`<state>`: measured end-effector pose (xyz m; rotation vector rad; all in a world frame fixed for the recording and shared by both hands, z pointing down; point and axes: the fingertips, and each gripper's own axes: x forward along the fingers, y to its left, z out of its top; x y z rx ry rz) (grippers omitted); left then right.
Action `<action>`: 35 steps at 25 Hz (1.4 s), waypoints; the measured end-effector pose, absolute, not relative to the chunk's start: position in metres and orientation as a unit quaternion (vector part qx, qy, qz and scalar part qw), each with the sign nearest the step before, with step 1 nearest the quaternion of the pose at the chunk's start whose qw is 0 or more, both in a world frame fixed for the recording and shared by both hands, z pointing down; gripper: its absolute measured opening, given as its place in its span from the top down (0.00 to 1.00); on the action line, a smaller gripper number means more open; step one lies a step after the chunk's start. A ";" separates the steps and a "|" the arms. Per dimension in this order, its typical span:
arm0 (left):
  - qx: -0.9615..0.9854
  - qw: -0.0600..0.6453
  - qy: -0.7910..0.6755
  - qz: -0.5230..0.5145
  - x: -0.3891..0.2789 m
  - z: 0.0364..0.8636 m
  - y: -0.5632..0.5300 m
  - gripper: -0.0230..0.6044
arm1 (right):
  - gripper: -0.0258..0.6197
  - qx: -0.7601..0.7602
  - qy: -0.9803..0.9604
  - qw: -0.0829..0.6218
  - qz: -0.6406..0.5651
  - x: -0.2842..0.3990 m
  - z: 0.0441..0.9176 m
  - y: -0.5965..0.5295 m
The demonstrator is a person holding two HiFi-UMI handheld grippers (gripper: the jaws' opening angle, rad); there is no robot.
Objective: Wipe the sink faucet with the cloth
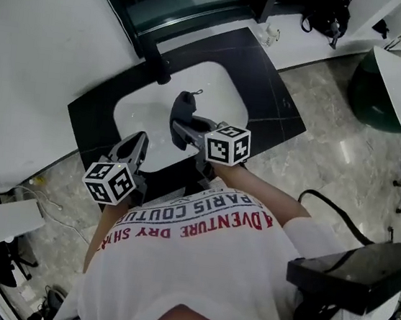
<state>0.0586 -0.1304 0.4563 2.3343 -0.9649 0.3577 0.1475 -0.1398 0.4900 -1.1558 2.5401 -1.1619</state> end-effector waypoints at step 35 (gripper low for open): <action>0.931 0.222 -0.224 0.186 -0.194 0.446 -0.172 0.96 | 0.83 -0.503 0.824 0.031 -0.258 -0.126 0.454 -0.136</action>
